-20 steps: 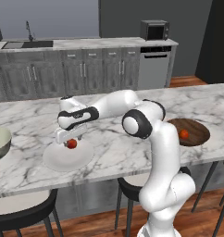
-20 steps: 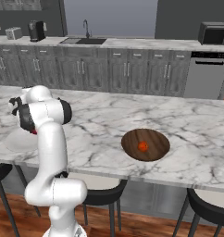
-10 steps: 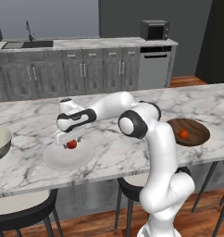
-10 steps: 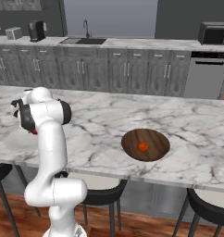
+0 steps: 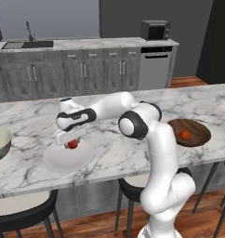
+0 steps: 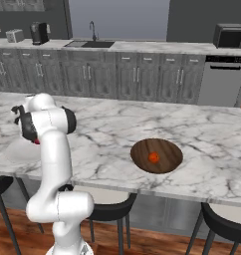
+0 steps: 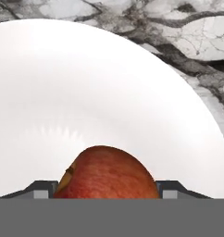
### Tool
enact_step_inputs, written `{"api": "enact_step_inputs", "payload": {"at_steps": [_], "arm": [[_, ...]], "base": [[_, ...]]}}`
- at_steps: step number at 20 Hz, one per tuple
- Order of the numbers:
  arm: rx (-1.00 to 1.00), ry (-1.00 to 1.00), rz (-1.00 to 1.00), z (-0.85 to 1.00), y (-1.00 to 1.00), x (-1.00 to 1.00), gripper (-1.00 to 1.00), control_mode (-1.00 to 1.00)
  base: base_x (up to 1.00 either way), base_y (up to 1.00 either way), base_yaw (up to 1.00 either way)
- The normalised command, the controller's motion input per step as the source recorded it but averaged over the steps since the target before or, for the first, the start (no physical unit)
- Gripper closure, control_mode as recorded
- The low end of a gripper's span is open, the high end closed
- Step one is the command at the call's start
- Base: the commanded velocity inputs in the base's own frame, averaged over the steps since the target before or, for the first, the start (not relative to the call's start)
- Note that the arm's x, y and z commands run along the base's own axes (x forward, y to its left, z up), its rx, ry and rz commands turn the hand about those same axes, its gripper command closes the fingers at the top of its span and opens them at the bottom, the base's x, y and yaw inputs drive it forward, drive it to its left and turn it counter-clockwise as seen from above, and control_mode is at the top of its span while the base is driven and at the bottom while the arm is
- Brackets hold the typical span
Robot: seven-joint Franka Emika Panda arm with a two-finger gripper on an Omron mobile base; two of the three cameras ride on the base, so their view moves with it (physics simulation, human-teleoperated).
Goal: Take the fruits from the plate on the dining counter and place two fruits in each bowl.
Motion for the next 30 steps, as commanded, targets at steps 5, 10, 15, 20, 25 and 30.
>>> {"api": "enact_step_inputs", "payload": {"at_steps": [5, 10, 15, 20, 25, 30], "arm": [[0.00, 0.00, -0.10, 0.73, -0.75, -0.73, 1.00, -1.00], [0.02, 0.00, -0.14, 0.72, -0.99, -0.67, 1.00, -1.00], [0.03, 0.00, -0.20, 0.66, -1.00, -0.50, 1.00, -1.00], [0.00, 0.00, -0.23, 0.47, -1.00, -0.04, 1.00, -1.00], [0.00, 0.00, -0.28, 0.30, -1.00, 0.00, 1.00, -1.00], [0.00, 0.00, -0.27, 0.08, -1.00, 0.00, 1.00, -1.00]], "base": [[0.00, 0.00, 0.00], [0.00, 0.00, 0.00], [0.00, 0.00, 0.00], [0.00, 0.00, 0.00], [0.00, 0.00, 0.00], [0.00, 0.00, 0.00]]}}
